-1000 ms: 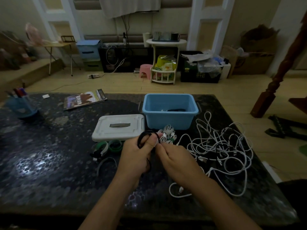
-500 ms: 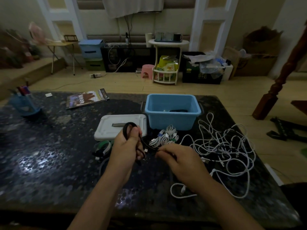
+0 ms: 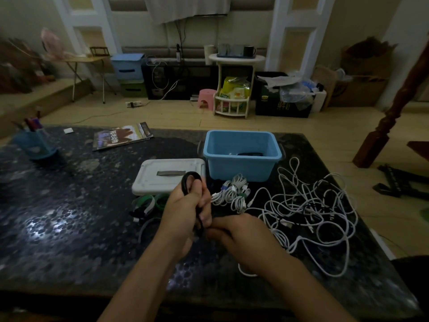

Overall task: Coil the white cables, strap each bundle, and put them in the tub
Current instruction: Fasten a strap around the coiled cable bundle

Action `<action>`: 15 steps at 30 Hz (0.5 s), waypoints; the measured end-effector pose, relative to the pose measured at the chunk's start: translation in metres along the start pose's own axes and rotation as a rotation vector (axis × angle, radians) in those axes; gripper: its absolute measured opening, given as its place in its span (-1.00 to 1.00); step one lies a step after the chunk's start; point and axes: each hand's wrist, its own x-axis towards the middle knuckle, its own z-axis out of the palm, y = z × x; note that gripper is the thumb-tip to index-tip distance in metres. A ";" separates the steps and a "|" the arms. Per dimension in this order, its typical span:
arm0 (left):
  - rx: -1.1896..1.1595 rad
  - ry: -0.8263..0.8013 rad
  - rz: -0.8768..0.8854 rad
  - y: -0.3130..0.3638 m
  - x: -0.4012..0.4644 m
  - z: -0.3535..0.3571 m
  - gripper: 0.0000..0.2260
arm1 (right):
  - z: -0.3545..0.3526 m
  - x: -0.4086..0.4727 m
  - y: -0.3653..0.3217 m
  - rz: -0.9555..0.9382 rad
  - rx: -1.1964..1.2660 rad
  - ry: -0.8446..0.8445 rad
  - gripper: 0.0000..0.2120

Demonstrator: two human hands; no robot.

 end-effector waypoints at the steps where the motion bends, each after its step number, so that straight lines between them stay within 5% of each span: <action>1: -0.017 0.008 -0.006 0.001 0.002 -0.002 -0.81 | -0.001 0.000 0.001 -0.029 -0.009 -0.016 -0.81; 5: 0.410 0.173 0.158 0.000 0.013 -0.023 -0.73 | -0.019 -0.003 0.008 -0.042 0.094 -0.009 -0.85; 9: 0.889 0.170 0.269 -0.003 0.012 -0.029 -0.61 | -0.036 -0.006 0.012 -0.026 0.227 0.026 -0.91; 15: 0.904 -0.031 0.320 -0.011 0.011 -0.020 -0.32 | -0.051 -0.001 0.005 -0.023 0.568 0.166 -0.75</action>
